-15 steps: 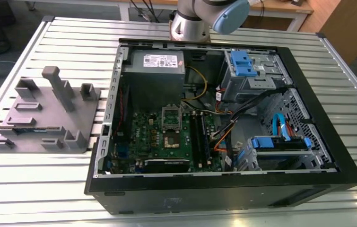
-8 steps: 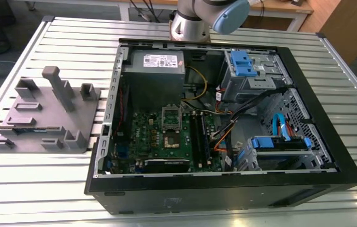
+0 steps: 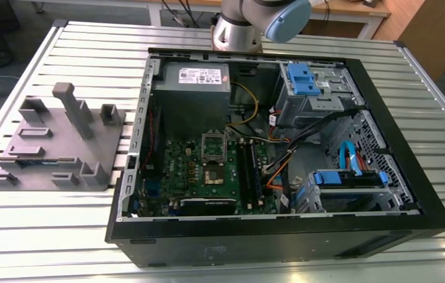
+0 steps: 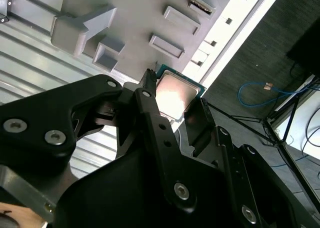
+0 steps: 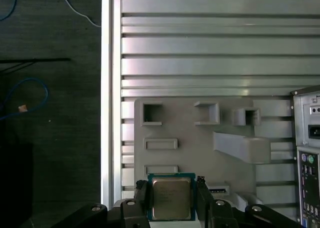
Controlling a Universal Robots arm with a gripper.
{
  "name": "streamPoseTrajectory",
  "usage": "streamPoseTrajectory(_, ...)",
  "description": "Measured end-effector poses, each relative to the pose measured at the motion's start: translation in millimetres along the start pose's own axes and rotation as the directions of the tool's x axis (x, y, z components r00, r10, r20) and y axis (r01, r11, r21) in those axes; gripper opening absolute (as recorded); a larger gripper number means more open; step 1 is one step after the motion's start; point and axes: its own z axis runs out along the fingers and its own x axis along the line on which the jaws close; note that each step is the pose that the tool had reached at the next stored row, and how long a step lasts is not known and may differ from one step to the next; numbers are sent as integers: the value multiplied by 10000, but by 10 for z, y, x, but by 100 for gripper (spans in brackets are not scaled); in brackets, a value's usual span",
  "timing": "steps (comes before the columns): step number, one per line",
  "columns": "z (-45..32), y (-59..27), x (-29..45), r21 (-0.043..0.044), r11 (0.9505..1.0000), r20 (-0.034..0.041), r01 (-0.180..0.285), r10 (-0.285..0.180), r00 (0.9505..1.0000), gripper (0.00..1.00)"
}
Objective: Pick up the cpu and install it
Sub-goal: 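Pick up the cpu and move it towards the insertion slot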
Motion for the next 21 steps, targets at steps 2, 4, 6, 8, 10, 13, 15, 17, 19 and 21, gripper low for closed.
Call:
streamPoseTrajectory(2,-34,3,-1,0,10000,-1,0,0,10000,47)
streamPoseTrajectory(4,-66,5,-3,-1,10000,0,0,0,10000,47)
streamPoseTrajectory(6,-99,7,-4,0,10000,0,0,0,10000,47)
streamPoseTrajectory(8,-133,10,-5,-1,10000,0,0,0,10000,47)
streamPoseTrajectory(10,-167,13,-6,0,10000,0,0,0,10000,47)
streamPoseTrajectory(13,-216,16,-8,0,10000,0,0,0,10000,47)
streamPoseTrajectory(15,-243,18,-9,-1,10000,1,1,-1,10000,47)
streamPoseTrajectory(17,-262,20,-10,-1,10000,1,0,0,10000,47)
streamPoseTrajectory(19,-274,21,-11,0,10000,0,1,-1,10000,47)
streamPoseTrajectory(21,-276,21,-11,-1,10000,2,0,0,10000,47)
